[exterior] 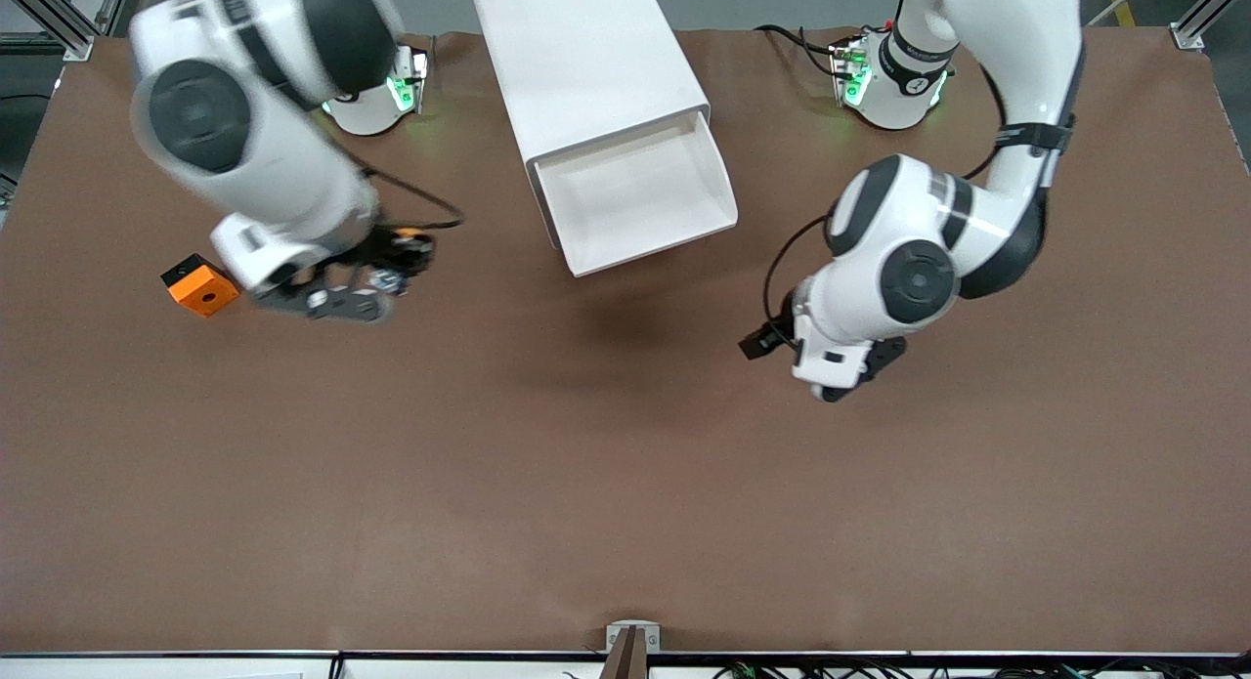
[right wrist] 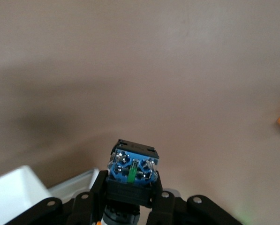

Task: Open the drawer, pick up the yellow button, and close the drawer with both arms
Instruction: 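Push the drawer shut with the left gripper while the right gripper carries the button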

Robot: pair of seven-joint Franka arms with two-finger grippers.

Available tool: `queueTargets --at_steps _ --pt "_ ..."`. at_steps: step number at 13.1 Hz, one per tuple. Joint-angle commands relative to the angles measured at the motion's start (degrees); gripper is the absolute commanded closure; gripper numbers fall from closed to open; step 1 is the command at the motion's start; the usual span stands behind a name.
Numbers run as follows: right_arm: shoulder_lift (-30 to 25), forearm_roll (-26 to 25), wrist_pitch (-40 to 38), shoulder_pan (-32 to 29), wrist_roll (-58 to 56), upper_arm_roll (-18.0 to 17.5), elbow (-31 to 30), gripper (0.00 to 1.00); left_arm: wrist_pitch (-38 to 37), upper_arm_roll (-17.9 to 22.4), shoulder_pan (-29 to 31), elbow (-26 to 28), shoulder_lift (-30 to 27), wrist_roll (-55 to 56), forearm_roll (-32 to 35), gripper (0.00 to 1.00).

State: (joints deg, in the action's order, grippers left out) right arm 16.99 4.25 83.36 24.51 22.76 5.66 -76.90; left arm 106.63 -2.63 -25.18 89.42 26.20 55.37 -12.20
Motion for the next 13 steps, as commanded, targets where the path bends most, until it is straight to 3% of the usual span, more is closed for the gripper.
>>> queueTargets --at_steps 1,3,7,13 --pt "-1.0 -1.9 1.4 -8.4 -14.4 -1.2 -3.8 0.80 2.5 -0.5 -3.7 3.4 -1.9 -0.5 1.6 0.00" --pt "-1.0 -6.0 5.5 -12.6 -21.7 -1.2 -7.0 0.80 1.9 -0.5 -7.8 3.7 -1.5 0.0 1.7 0.00" --pt "-0.8 -9.5 16.8 -20.7 -30.2 -1.2 -14.8 0.78 1.3 -0.8 -12.4 5.8 -2.0 0.4 1.8 0.00" --pt "2.4 -11.2 24.6 -28.4 -36.4 -1.2 -18.5 0.78 0.5 -6.9 -13.0 7.5 -2.3 3.3 1.4 0.00"
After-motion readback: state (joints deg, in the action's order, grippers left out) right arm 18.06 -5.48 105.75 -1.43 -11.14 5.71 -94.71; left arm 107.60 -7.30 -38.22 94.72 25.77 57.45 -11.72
